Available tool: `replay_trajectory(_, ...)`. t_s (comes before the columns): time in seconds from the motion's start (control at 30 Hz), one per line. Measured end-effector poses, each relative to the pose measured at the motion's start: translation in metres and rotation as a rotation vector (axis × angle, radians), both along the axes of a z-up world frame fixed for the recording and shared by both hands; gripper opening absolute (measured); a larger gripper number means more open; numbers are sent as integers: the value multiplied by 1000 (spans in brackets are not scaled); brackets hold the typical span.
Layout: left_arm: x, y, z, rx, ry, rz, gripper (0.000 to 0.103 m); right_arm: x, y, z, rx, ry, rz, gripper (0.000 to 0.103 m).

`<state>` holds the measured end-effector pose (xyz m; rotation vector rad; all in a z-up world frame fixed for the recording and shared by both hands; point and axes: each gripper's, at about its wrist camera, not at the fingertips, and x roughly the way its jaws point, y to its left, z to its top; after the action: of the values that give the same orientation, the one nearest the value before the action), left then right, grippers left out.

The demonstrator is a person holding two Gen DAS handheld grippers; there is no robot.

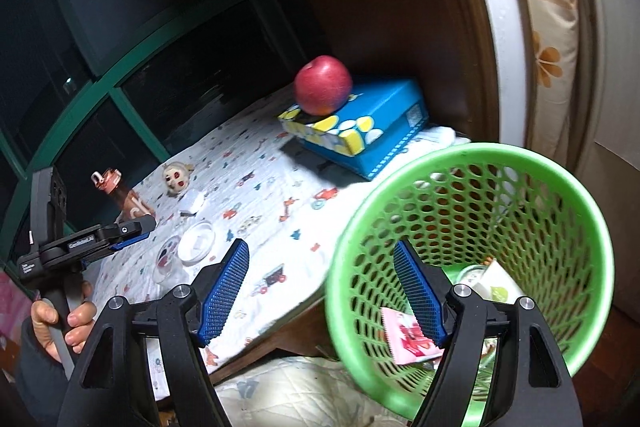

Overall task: Collect trash
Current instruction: 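Move both tools back to the bed toward the clear round lid, then grasp the clear round plastic lid with the left tool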

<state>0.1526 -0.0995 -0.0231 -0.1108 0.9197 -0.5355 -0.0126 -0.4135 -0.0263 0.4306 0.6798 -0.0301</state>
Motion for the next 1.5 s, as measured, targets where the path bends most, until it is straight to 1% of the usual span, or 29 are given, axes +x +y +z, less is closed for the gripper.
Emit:
replay_trajectory(0.07, 6, 20, -5, 7, 11, 47, 59, 9, 10, -1, 1, 3, 26, 72)
replay_trajectory(0.17, 13, 45, -13, 39, 9, 107, 64, 21, 25, -2, 0, 8, 61, 72)
replay_trajectory(0.23, 15, 56, -20, 45, 22, 131, 73, 28, 32, -4, 0, 12, 79, 72)
replay_trajectory(0.33, 17, 67, -33, 65, 41, 158, 80, 38, 44, -6, 3, 20, 106, 72)
replay_trajectory(0.4, 18, 71, -44, 98, 55, 174, 82, 44, 52, -7, 2, 24, 127, 72)
replay_trajectory(0.53, 21, 76, -62, 121, 83, 176, 85, 52, 66, -11, -2, 35, 159, 72)
replay_trajectory(0.6, 22, 73, -69, 133, 94, 160, 85, 57, 71, -13, -2, 43, 171, 72)
replay_trajectory(0.7, 23, 65, -76, 173, 89, 147, 86, 62, 76, -17, -1, 56, 180, 72)
replay_trajectory(0.8, 27, 63, -80, 193, 84, 135, 87, 66, 81, -20, -3, 64, 190, 72)
replay_trajectory(1.2, 34, 56, -98, 240, 97, 123, 88, 80, 97, -29, -5, 92, 225, 72)
replay_trajectory(1.37, 38, 55, -102, 232, 102, 126, 86, 84, 101, -31, -6, 100, 231, 72)
replay_trajectory(1.4, 38, 55, -102, 229, 101, 124, 85, 84, 102, -32, -5, 101, 232, 72)
replay_trajectory(1.47, 38, 54, -102, 232, 96, 124, 78, 86, 104, -32, -8, 102, 236, 72)
replay_trajectory(1.5, 38, 54, -102, 225, 95, 124, 70, 87, 105, -32, -9, 103, 237, 72)
